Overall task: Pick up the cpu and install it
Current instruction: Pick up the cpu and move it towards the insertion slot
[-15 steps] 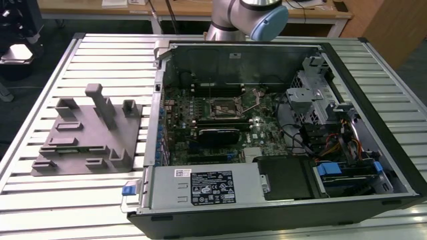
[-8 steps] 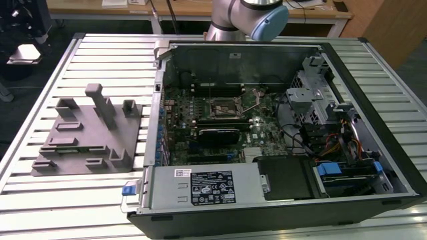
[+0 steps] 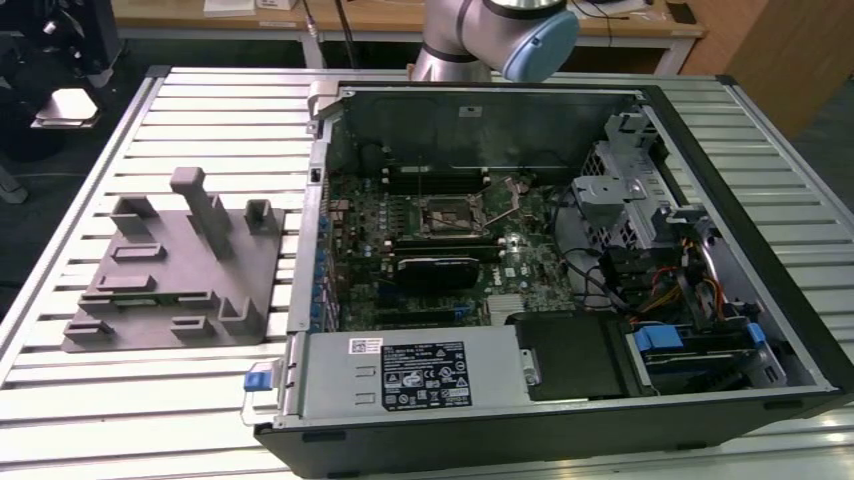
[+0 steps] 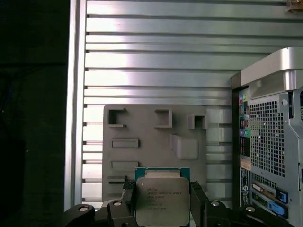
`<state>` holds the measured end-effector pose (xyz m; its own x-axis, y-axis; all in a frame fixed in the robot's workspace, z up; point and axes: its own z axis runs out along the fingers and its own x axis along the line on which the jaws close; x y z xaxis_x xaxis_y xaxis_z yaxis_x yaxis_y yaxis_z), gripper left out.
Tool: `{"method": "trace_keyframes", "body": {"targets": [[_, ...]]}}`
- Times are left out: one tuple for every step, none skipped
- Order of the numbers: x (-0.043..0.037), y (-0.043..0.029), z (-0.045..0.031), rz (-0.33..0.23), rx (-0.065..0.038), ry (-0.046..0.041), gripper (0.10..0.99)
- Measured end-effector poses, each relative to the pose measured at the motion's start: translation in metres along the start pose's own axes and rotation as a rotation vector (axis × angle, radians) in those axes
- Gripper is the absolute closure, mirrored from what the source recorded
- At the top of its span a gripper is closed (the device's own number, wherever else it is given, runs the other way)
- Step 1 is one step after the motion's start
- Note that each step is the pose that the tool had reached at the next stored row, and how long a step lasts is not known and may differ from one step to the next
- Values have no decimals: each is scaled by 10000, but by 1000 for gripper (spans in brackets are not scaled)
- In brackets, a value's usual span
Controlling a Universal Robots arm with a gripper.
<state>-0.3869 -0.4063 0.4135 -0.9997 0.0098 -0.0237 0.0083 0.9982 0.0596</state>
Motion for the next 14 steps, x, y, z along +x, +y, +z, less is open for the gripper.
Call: {"method": "trace_keyframes", "body": {"targets": [[-18, 0, 1, 0, 0, 0, 545], [-36, 0, 2, 0, 0, -1, 545], [-54, 0, 2, 0, 0, -1, 545], [-71, 0, 2, 0, 0, -1, 545], [-91, 1, 3, 0, 0, -1, 545], [-108, 1, 3, 0, 0, 0, 545], [-125, 1, 3, 0, 0, 0, 545], [-143, 1, 4, 0, 0, 0, 545], [-160, 1, 4, 0, 1, 0, 545], [-178, 1, 4, 0, 0, 0, 545], [-197, 2, 5, 0, 0, -1, 545], [-213, 2, 6, 0, 0, -1, 545], [-231, 2, 6, 1, 0, -1, 545], [-246, 2, 6, 0, 0, 0, 545]]}}
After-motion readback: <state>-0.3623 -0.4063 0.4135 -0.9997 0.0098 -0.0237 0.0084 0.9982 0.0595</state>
